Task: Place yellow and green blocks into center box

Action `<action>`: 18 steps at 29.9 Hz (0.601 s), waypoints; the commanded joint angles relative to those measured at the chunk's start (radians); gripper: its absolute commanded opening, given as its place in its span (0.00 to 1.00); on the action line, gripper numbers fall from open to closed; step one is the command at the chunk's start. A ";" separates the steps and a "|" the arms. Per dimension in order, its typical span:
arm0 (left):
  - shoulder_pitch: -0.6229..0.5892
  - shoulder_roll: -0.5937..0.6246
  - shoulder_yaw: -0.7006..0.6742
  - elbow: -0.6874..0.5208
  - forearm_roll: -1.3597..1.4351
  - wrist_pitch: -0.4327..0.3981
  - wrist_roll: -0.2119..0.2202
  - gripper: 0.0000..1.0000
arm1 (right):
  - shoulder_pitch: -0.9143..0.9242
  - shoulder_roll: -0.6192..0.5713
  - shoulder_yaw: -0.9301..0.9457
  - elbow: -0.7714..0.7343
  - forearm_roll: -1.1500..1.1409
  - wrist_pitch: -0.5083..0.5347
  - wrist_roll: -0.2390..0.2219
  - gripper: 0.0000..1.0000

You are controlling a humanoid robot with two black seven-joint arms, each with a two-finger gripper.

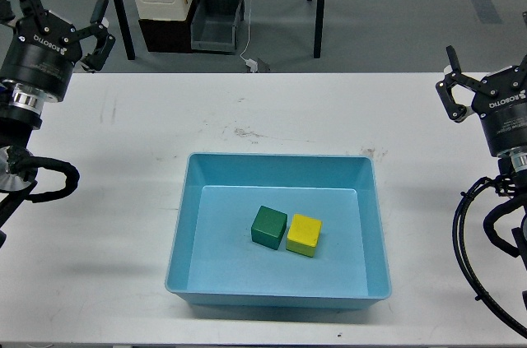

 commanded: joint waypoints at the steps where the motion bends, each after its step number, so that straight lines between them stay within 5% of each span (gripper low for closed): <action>1: 0.076 0.011 0.007 -0.047 -0.203 -0.039 0.000 1.00 | -0.027 0.058 0.022 0.001 0.116 -0.001 -0.115 1.00; 12: 0.283 0.034 -0.003 -0.254 -0.405 -0.053 0.000 1.00 | -0.251 0.096 0.103 0.066 0.307 0.014 -0.167 1.00; 18: 0.375 0.000 -0.003 -0.294 -0.478 -0.100 0.082 1.00 | -0.340 0.096 0.105 0.086 0.403 0.015 -0.184 1.00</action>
